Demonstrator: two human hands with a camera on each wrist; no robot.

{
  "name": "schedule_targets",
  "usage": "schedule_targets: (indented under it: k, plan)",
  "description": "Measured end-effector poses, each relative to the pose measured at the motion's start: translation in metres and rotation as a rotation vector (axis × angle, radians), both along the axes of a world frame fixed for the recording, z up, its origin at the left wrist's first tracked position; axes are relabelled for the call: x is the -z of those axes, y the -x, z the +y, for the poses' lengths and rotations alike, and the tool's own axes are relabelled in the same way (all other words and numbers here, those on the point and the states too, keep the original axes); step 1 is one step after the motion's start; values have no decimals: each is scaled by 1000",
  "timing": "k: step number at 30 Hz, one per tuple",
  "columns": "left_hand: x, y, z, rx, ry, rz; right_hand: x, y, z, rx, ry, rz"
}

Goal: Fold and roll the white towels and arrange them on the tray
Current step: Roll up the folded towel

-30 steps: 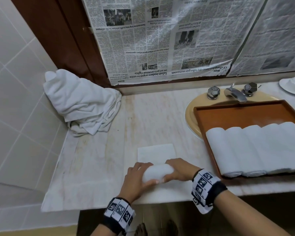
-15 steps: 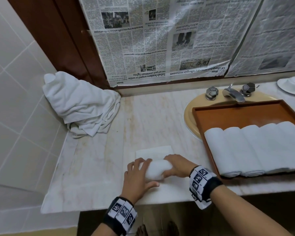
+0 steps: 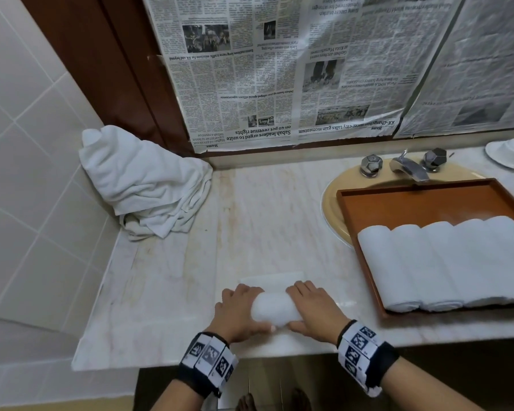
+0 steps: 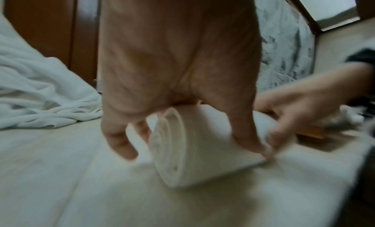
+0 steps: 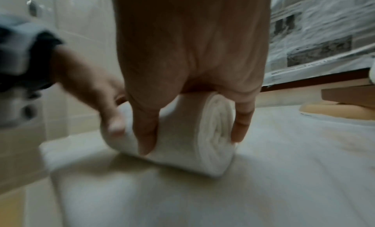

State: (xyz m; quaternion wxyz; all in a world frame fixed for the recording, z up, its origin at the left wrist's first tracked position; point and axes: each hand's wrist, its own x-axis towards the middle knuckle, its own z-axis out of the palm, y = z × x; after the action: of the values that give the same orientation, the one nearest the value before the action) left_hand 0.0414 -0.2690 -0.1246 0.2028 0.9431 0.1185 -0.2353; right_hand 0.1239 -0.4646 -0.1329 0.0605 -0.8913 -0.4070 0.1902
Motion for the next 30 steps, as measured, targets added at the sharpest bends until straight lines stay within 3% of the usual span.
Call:
schedule_targets:
  k: [4,9,15,23,30]
  plan:
    - [6,27,-18,42,-136,-252,-15,-24,6,72,16,324]
    - [8,21,-13,52,-152,-157,-15,-21,-1,205,-74,570]
    - [-4,-22,3,116,-74,84,-10,-21,-13,234,-94,310]
    - [-11,-52,17,115,4,246,-27,-43,-6,223,52,493]
    - [-13,-49,18,205,59,252,-34,-33,-4,273,81,492]
